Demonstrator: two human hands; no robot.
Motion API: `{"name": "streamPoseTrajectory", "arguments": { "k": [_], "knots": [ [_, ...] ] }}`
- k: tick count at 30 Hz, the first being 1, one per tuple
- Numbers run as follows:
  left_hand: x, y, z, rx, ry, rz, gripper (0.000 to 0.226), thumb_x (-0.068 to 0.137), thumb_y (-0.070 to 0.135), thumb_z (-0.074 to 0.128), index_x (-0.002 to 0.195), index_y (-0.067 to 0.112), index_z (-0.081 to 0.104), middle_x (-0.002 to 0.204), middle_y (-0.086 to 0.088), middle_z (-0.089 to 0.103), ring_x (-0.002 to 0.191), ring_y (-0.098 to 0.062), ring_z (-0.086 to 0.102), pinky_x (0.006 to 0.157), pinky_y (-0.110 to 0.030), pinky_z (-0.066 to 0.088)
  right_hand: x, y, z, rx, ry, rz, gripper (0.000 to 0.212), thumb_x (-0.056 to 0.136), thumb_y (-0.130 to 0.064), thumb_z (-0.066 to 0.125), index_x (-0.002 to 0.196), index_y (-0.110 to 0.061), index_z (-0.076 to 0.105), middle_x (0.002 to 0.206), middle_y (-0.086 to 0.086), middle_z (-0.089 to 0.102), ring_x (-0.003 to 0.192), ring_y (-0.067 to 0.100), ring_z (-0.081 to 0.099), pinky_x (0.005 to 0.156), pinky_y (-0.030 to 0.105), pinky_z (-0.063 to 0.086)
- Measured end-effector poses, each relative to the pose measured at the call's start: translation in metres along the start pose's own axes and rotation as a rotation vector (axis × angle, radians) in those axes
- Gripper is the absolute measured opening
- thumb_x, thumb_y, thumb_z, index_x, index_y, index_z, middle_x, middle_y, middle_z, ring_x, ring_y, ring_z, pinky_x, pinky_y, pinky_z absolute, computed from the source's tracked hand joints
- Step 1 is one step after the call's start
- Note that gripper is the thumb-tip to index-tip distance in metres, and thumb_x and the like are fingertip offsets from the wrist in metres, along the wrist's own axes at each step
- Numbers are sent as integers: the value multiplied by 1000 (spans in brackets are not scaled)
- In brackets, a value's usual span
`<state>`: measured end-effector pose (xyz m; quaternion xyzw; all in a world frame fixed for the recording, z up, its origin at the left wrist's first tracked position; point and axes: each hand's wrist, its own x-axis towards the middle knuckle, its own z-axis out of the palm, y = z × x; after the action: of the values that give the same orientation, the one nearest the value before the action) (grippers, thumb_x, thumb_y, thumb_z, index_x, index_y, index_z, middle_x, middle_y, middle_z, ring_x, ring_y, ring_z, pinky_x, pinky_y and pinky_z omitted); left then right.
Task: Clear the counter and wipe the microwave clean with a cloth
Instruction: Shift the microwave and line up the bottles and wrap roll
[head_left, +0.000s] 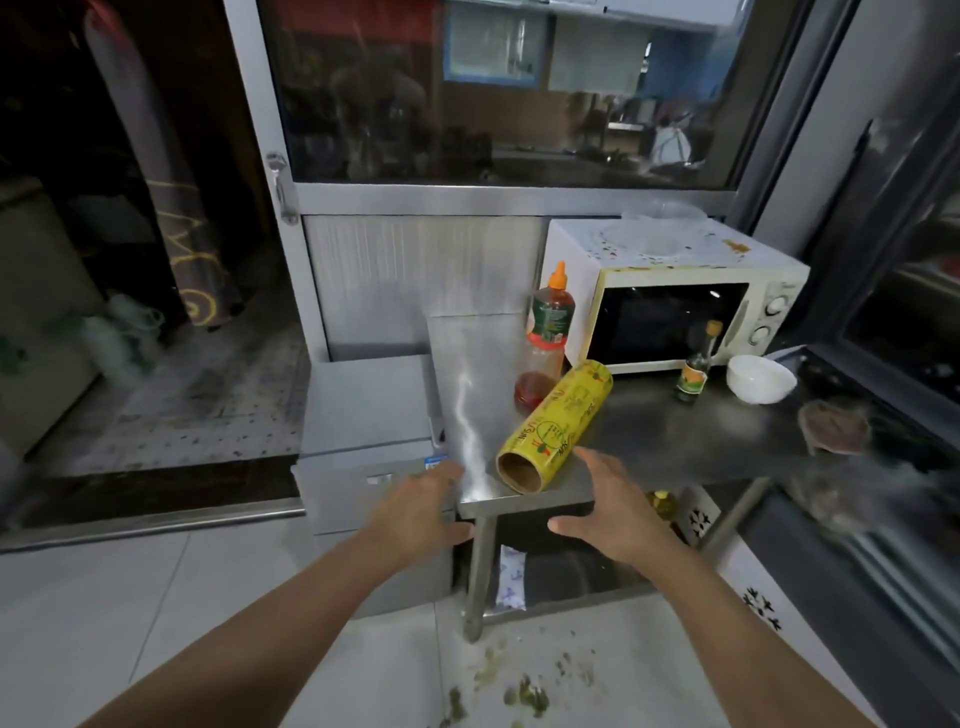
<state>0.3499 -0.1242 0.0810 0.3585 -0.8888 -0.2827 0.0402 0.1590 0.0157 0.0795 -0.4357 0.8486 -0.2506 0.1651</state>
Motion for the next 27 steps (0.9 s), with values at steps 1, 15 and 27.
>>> {"name": "streamPoseTrajectory", "arguments": {
  "k": [1,15,27],
  "knots": [
    [14,-3,0,10,-12,3,69,79,31,70,138,24,36,134,-2,51,117,-20,52,97,-35,45,13,1,5,7,4,4,99,68,-37,80,146,-25,20,150,0,25,136,20,31,109,36,31],
    [171,-30,27,-12,-198,163,77,75,28,74,141,24,32,133,-6,53,121,-21,51,96,-36,45,106,26,49,97,-53,192,105,69,-29,81,148,-30,12,152,-4,21,140,18,20,110,31,25],
    [244,-50,56,-14,-384,520,96,76,23,70,147,39,7,131,-3,55,104,-21,60,85,-35,51,105,1,102,157,122,416,107,70,-19,79,149,-28,7,147,0,35,129,16,39,93,17,34]
  ]
}}
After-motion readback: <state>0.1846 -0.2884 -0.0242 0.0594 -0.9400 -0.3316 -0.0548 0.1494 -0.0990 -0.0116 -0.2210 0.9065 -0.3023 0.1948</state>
